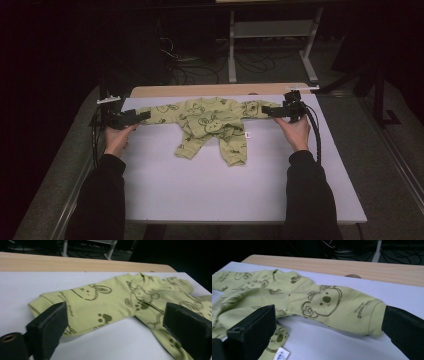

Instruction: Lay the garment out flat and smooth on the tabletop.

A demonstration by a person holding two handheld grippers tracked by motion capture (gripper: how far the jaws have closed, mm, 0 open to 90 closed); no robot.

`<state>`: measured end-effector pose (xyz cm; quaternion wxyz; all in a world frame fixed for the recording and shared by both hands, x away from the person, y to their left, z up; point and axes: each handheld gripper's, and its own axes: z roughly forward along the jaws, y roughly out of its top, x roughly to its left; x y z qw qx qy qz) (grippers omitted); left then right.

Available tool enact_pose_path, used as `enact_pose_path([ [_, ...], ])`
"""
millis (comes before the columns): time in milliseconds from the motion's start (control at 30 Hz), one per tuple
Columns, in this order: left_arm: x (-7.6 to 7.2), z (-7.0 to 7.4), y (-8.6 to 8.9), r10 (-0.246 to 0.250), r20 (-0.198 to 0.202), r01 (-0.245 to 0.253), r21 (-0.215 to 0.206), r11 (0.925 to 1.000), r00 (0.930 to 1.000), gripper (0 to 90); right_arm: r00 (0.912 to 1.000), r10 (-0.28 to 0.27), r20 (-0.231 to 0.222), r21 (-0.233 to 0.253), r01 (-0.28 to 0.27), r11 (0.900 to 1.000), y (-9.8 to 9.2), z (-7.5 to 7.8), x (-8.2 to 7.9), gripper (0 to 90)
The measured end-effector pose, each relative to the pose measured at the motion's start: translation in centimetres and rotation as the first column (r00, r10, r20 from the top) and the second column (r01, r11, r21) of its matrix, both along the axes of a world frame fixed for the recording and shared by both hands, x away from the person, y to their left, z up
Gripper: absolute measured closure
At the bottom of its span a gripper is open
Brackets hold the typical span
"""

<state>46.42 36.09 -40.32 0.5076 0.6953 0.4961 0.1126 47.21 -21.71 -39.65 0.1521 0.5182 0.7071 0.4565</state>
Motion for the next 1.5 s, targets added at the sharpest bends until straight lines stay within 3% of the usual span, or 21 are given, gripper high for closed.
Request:
enact_pose_path([
  [200,-1.2,0.4,-0.4,-0.025,0.009,0.025,0.017,0.9995,0.9996,0.0,0.999,0.04,0.02,-0.006,-0.04,0.999,0.3,1.0,-1.3,0.0],
  [333,-2.1,0.6,-0.7,-0.042,0.022,0.042,0.006,0.9991,0.9989,0.0,0.9971,0.066,0.038,0.0,-0.066,0.998,0.4,1.6,-2.3,0.0],
  [567,-3.6,0.9,-1.3,-0.075,0.043,0.075,0.013,0.9971,0.9963,0.0,0.9928,0.109,0.05,-0.015,-0.108,0.994,0.9,1.7,-4.1,0.0],
  [800,-4.8,1.3,-2.2,-0.115,0.069,0.114,0.027,0.9932,0.991,0.0,0.9876,0.151,0.043,-0.028,-0.15,0.988,1.7,1.1,-5.3,0.0],
  [967,-5.6,0.4,-2.5,-0.133,0.08,0.133,0.004,0.9911,0.9879,0.0,0.9835,0.17,0.063,-0.013,-0.169,0.985,2.0,0.5,-6.2,0.0],
  [1067,-5.7,0.1,-2.8,-0.145,0.073,0.144,0.013,0.9895,0.9868,0.0,0.9796,0.192,0.059,-0.005,-0.192,0.981,2.4,-0.1,-6.9,0.0],
  [1167,-6.0,0.1,-3.3,-0.158,0.084,0.158,0.009,0.9874,0.9838,0.0,0.9751,0.215,0.054,0.01,-0.216,0.976,2.9,-1.0,-7.6,0.0],
  [1267,-6.2,0.0,-3.7,-0.175,0.083,0.174,0.024,0.9844,0.981,0.0,0.9696,0.243,0.03,-0.019,-0.242,0.97,3.4,-1.5,-8.0,0.0],
  [1333,-6.5,-0.2,-3.9,-0.184,0.084,0.182,0.031,0.9829,0.9794,0.0,0.9675,0.251,0.029,-0.012,-0.251,0.968,3.6,-1.8,-8.2,0.0],
  [1500,-7.0,-0.8,-4.6,-0.218,0.07,0.214,0.058,0.975,0.9734,0.0,0.954,0.3,0.01,-0.028,-0.299,0.954,4.5,-2.5,-8.6,0.0],
])
